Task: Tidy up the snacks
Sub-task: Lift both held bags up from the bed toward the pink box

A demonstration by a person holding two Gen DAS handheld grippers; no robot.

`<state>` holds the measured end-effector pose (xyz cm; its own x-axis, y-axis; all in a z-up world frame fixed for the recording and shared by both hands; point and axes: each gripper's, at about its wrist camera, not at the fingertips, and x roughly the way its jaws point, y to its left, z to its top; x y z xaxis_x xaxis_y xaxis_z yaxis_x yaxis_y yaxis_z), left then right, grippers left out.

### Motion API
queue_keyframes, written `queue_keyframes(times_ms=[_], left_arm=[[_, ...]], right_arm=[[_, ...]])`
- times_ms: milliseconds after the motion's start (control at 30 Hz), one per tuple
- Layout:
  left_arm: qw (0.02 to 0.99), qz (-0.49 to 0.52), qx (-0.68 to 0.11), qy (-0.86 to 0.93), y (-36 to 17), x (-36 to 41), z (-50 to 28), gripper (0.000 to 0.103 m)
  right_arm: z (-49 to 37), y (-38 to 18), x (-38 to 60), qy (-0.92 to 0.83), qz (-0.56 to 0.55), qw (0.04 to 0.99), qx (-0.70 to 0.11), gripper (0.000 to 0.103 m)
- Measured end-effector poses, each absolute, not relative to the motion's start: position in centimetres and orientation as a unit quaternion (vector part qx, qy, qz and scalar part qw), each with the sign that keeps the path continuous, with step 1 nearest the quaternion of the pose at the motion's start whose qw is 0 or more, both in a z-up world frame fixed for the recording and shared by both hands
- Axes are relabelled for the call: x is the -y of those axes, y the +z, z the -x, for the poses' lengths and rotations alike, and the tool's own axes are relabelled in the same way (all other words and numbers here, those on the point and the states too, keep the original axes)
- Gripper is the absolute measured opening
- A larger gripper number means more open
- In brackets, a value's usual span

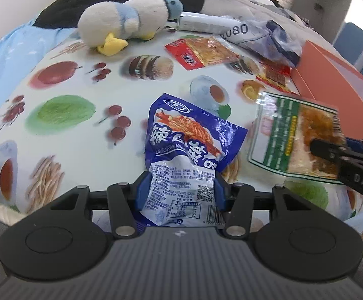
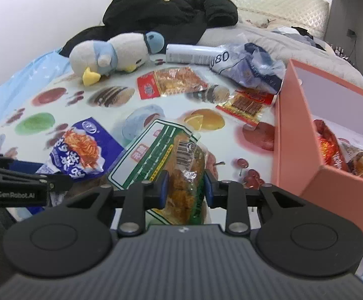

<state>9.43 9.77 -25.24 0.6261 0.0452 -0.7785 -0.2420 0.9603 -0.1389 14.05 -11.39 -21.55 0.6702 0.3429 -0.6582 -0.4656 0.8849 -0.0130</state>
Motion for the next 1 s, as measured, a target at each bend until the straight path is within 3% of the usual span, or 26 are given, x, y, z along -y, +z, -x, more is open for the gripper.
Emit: queue_keyframes(times_ms=[1000], left_arm=[[0.927, 0.156, -0.339, 0.047, -13.5, -3.7, -6.2, 0.056]], right_arm=[[-8.9, -13.1, 19.8, 0.164, 0.009, 0.939, -0.302, 0.030]])
